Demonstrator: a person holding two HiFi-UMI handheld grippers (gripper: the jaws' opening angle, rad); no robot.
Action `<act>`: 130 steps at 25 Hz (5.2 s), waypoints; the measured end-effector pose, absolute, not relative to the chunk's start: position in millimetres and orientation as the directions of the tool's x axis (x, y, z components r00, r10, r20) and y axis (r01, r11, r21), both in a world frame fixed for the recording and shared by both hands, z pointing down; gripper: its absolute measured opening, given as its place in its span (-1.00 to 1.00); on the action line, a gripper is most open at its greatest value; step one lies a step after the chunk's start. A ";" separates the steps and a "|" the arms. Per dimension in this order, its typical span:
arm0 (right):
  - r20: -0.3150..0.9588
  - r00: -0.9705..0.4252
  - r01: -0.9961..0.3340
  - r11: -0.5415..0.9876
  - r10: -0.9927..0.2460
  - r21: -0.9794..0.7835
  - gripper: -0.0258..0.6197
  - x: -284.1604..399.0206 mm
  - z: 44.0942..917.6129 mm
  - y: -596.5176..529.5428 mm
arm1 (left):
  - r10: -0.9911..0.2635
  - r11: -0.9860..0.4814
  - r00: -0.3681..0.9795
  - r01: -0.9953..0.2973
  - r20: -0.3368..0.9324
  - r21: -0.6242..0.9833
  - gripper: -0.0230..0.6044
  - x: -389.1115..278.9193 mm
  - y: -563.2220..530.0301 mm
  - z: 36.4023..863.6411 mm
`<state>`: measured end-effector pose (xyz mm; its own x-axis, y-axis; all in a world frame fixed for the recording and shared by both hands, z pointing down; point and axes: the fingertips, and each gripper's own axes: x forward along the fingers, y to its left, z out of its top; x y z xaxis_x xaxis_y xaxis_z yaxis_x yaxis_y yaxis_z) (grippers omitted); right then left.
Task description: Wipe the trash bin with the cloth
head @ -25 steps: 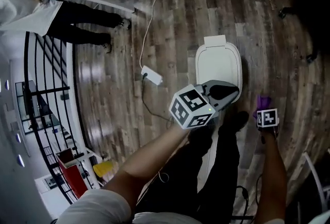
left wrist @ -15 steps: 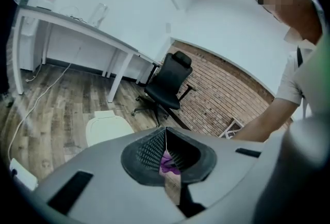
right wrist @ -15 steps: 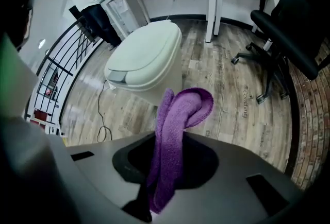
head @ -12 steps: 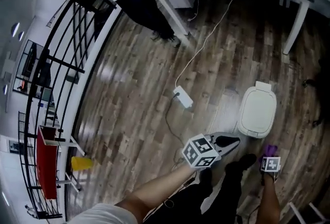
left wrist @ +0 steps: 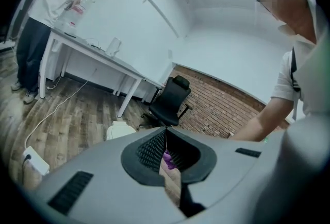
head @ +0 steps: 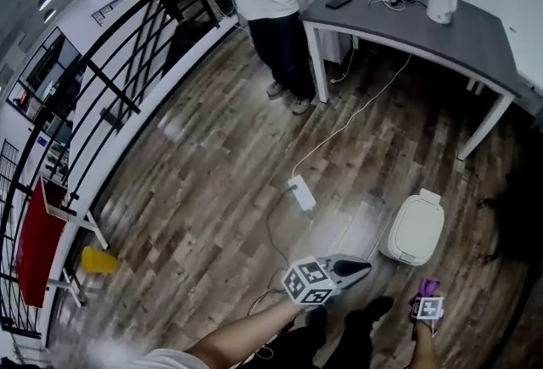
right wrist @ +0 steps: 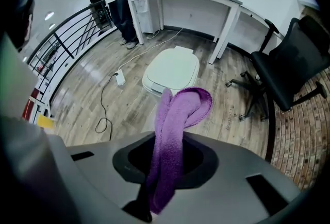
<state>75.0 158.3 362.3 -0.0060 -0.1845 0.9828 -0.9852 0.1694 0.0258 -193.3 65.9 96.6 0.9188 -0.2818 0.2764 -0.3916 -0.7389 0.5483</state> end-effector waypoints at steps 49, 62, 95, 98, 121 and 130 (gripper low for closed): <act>0.877 0.086 -0.952 0.221 -0.472 0.212 -0.69 98.8 479.7 143.8 | -0.398 -0.680 0.869 -0.495 0.294 0.542 -0.91 -155.0 164.5 297.4; 0.678 0.191 -0.930 0.090 -0.710 0.356 -0.69 128.8 581.0 93.2 | -0.434 -0.721 0.888 -0.442 0.150 0.534 -0.91 -110.2 132.6 508.0; 0.497 0.078 -0.873 0.182 -0.864 0.452 -0.69 12.4 544.3 33.3 | -0.409 -0.822 0.908 -0.408 0.086 0.397 -0.91 -143.5 111.7 509.6; 0.495 0.035 -0.857 0.229 -0.868 0.462 -0.68 -10.9 544.5 29.5 | -0.423 -0.817 0.902 -0.421 0.085 0.395 -0.91 -151.8 110.7 507.2; 0.619 -0.261 -0.717 0.578 -0.741 0.389 -0.69 -105.6 582.4 52.2 | -0.470 -0.787 0.878 -0.464 0.093 0.406 -0.91 -169.2 99.2 516.4; 0.740 0.013 -0.795 0.442 -0.672 0.416 -0.68 47.0 619.7 95.4 | -0.380 -0.808 0.920 -0.383 0.100 0.448 -0.91 -115.3 114.5 529.9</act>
